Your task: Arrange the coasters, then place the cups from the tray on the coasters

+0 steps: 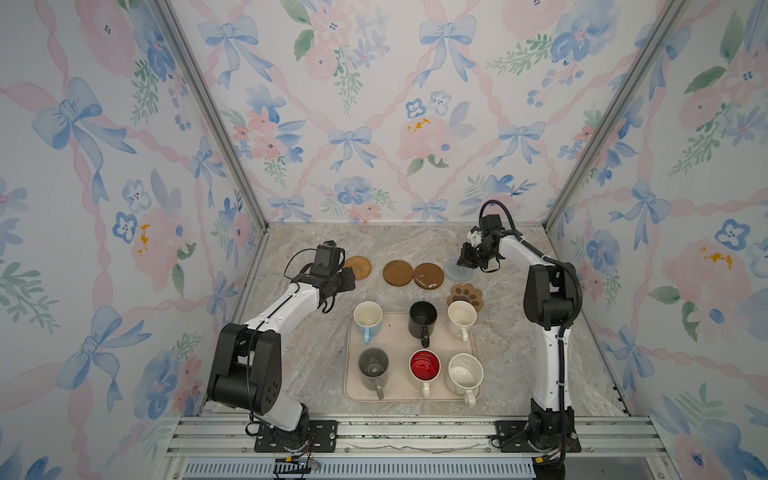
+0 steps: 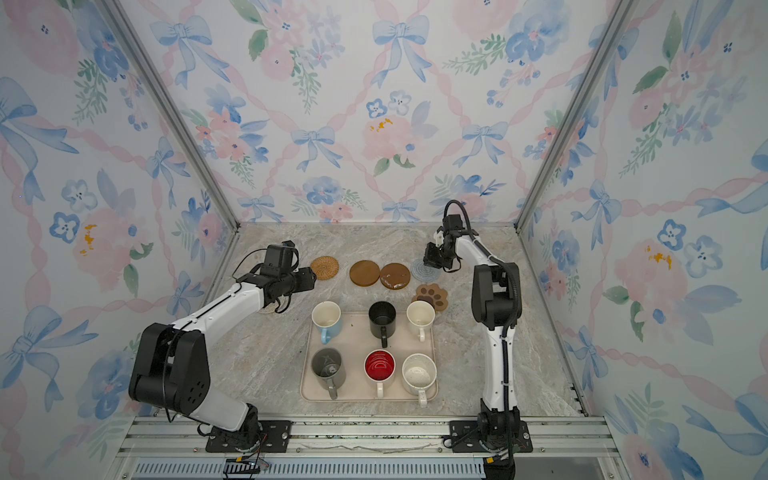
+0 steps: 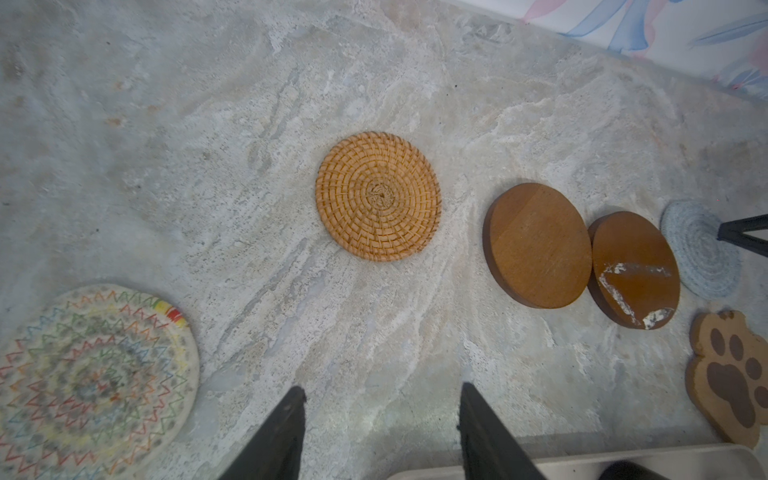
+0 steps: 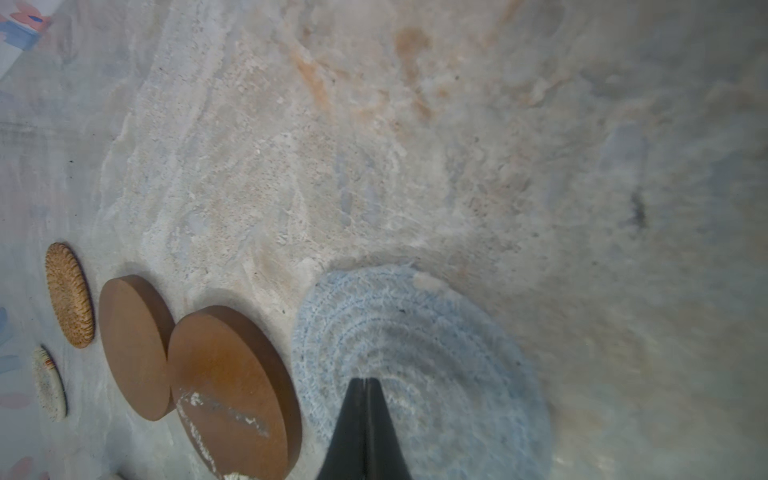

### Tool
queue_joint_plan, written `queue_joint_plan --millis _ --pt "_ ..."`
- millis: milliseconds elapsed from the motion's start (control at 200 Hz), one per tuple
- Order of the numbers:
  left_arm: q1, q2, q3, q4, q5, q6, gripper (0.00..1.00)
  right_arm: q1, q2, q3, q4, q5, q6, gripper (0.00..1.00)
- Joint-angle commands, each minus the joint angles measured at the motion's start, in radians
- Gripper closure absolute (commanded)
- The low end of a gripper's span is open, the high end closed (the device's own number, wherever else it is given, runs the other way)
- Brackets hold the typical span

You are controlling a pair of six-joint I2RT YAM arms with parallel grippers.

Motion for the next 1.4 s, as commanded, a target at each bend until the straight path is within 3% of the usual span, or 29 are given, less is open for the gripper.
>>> queue_joint_plan --millis 0,205,585,1095,1395 --pt "-0.007 -0.025 -0.014 -0.018 0.002 -0.024 0.44 -0.005 0.029 0.016 -0.041 0.059 0.015 1.00" --pt "-0.007 -0.038 -0.025 -0.016 -0.006 -0.027 0.44 -0.017 0.031 -0.017 -0.070 0.132 0.002 1.00" --pt "-0.019 -0.036 -0.022 -0.016 -0.005 -0.025 0.44 -0.054 0.012 -0.065 -0.041 0.141 -0.001 1.00" --pt "-0.029 -0.026 -0.013 -0.017 -0.008 -0.024 0.43 -0.053 -0.078 -0.048 0.079 -0.014 0.019 1.00" --pt "-0.040 -0.027 -0.007 -0.014 -0.017 -0.025 0.43 -0.004 -0.129 -0.039 0.006 -0.077 -0.039 1.00"
